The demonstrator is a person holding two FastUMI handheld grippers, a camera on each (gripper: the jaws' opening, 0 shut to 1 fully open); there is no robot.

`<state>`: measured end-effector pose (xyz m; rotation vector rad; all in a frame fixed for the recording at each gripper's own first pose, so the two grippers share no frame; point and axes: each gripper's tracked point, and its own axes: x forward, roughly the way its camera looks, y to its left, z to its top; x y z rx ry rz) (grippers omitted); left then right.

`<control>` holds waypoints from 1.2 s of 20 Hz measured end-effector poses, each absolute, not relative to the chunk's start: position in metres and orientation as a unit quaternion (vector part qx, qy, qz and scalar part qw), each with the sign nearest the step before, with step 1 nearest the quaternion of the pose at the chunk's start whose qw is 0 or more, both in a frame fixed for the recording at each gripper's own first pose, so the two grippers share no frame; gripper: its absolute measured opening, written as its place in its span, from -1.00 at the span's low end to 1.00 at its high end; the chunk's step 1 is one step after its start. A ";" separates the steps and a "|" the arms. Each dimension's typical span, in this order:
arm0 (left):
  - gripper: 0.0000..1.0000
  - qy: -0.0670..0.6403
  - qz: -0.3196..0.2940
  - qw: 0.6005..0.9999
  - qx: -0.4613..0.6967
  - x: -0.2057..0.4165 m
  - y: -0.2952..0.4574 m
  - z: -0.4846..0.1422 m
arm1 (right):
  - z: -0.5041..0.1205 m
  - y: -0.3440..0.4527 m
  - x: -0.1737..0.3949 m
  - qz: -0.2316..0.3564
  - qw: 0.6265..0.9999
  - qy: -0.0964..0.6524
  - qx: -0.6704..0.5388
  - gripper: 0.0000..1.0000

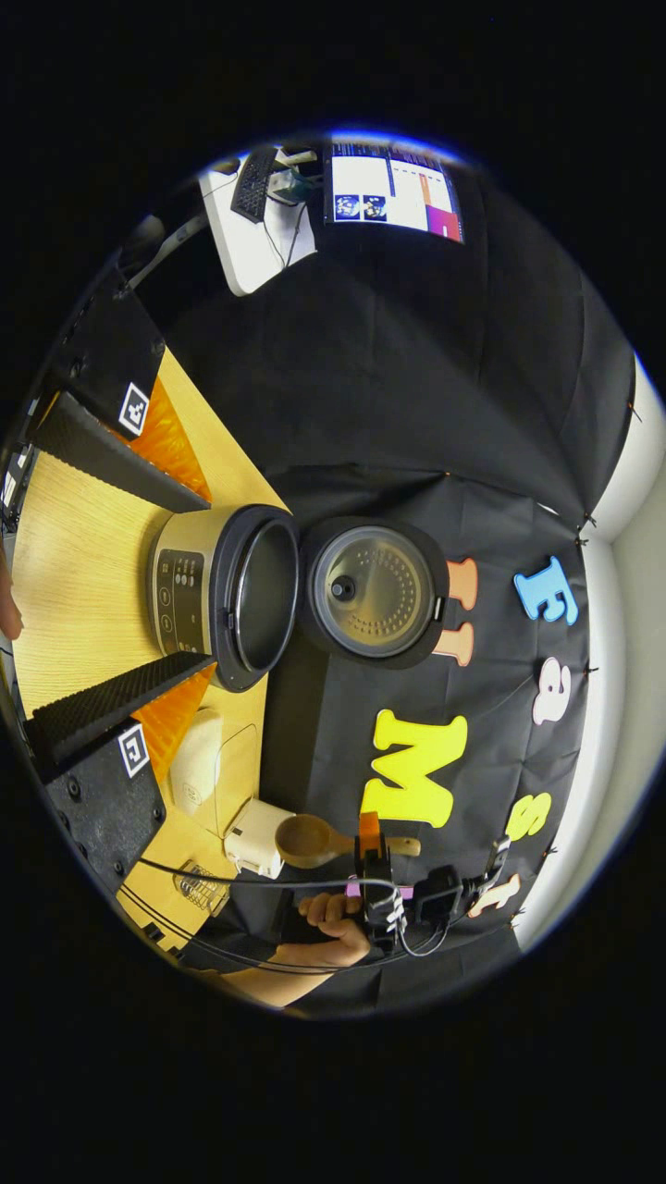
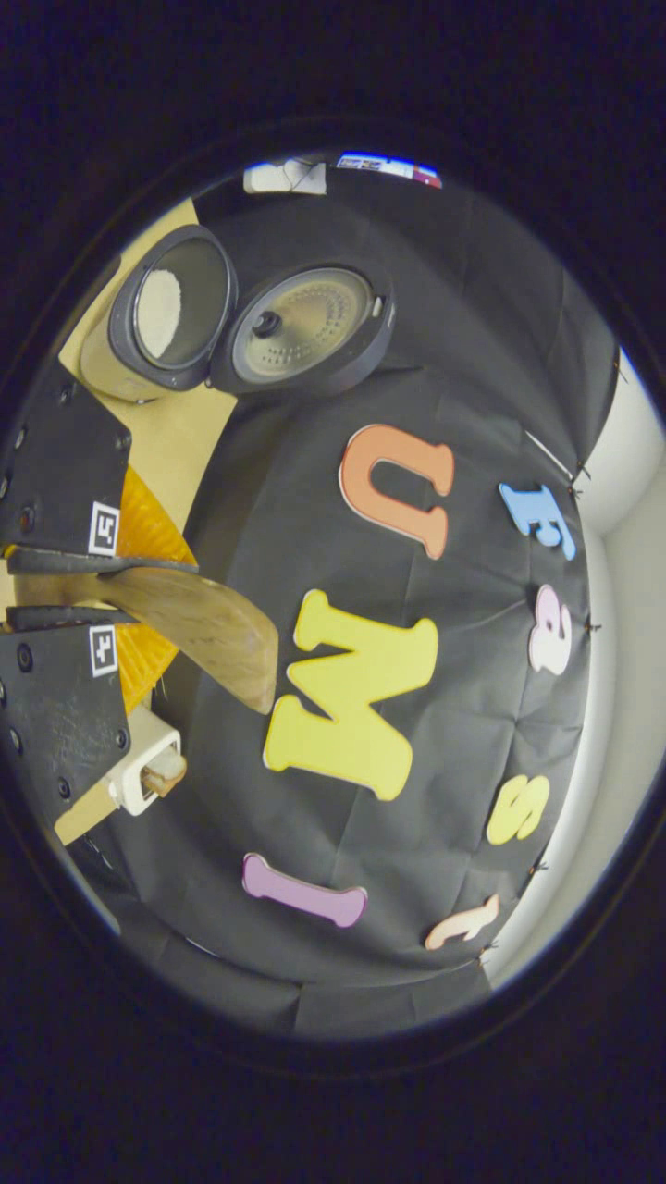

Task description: Close the left gripper, press the button to open the rice cooker; take a wooden spoon from the chopstick holder with the right hand, scoop a spoonful of rice and pour it into the rice cooker, then put the wooden spoon back into the chopstick holder.

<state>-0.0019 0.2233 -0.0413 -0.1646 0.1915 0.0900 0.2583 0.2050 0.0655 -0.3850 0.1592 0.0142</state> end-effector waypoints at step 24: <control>0.94 0.095 -0.005 0.993 -0.063 0.015 0.149 -0.044 | -0.018 -0.107 0.242 -0.179 0.964 0.133 -0.141 -0.64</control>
